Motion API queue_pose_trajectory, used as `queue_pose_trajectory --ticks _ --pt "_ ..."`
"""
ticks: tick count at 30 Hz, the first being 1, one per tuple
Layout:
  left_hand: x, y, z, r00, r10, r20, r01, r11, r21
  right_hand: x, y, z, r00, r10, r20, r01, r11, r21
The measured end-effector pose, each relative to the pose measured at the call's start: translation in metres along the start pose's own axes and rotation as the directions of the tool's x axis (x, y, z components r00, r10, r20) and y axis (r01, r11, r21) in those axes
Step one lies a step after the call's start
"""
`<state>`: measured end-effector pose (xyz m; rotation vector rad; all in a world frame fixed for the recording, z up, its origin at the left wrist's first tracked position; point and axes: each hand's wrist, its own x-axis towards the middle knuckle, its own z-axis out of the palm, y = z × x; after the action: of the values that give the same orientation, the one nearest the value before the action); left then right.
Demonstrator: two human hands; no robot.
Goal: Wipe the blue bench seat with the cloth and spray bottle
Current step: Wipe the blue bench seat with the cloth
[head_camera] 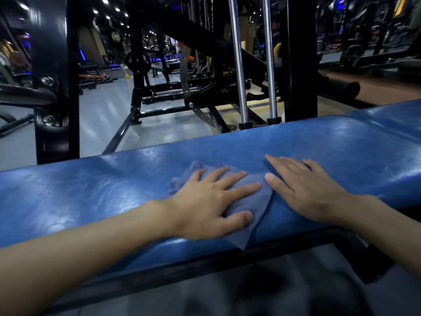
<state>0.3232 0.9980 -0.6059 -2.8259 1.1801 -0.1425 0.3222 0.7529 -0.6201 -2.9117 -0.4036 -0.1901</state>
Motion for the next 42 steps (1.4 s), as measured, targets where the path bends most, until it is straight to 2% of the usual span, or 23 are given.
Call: queue_pose_trajectory --ticks 3,6,10,13,15,17,20,22,26,29,32,35,38,42 --pt "0.006 -0.012 -0.005 0.999 -0.017 0.051 0.019 0.999 -0.038 -0.004 -0.006 -0.004 1.000 0.020 0.017 -0.019 0.999 -0.031" --pt "0.019 -0.042 -0.005 0.984 -0.163 0.070 0.167 0.984 -0.061 -0.004 -0.019 -0.009 0.998 -0.002 0.057 0.003 1.000 -0.025" --pt "0.029 -0.105 0.004 0.917 -0.386 0.096 0.395 0.913 -0.101 -0.005 -0.039 -0.004 0.992 -0.065 0.112 0.070 0.997 -0.036" --pt "0.031 -0.158 0.010 0.843 -0.530 0.096 0.538 0.835 -0.115 -0.004 -0.042 0.000 0.991 -0.067 0.112 0.072 0.996 -0.046" --pt "0.032 -0.174 0.014 0.805 -0.586 0.089 0.593 0.797 -0.115 -0.003 -0.041 0.000 0.993 -0.064 0.095 0.070 0.996 -0.060" --pt "0.034 -0.173 0.017 0.798 -0.595 0.097 0.602 0.794 -0.086 -0.003 -0.041 0.000 0.994 -0.065 0.088 0.072 0.995 -0.076" --pt "0.026 -0.151 0.014 0.842 -0.530 0.096 0.537 0.841 -0.062 -0.002 -0.042 0.002 0.995 -0.066 0.077 0.073 0.994 -0.087" --pt "0.017 -0.125 0.008 0.894 -0.437 0.100 0.444 0.894 -0.062 -0.001 -0.039 0.004 0.995 -0.074 0.072 0.080 0.993 -0.089" --pt "-0.009 -0.054 0.000 0.992 -0.117 0.036 0.117 0.993 0.013 -0.001 -0.031 0.006 0.996 -0.087 -0.001 0.087 0.996 0.011" --pt "-0.032 -0.027 -0.004 0.994 0.105 0.008 -0.105 0.994 -0.017 0.000 -0.031 0.006 0.997 -0.067 -0.041 0.071 0.992 0.103" --pt "-0.029 -0.039 -0.007 0.991 0.133 0.010 -0.132 0.988 -0.077 -0.002 -0.034 0.007 0.997 -0.073 -0.011 0.073 0.997 0.014" --pt "-0.007 -0.071 -0.005 0.998 0.024 0.060 -0.018 0.995 -0.103 -0.002 -0.036 0.006 0.996 -0.087 0.028 0.088 0.995 -0.051" --pt "0.014 -0.123 0.003 0.976 -0.201 0.083 0.210 0.972 -0.108 -0.002 -0.038 0.005 0.996 -0.080 0.037 0.082 0.995 -0.062" --pt "0.017 -0.194 0.012 0.851 -0.516 0.101 0.525 0.842 -0.122 -0.003 -0.040 0.005 0.997 -0.071 0.019 0.072 0.996 -0.062"
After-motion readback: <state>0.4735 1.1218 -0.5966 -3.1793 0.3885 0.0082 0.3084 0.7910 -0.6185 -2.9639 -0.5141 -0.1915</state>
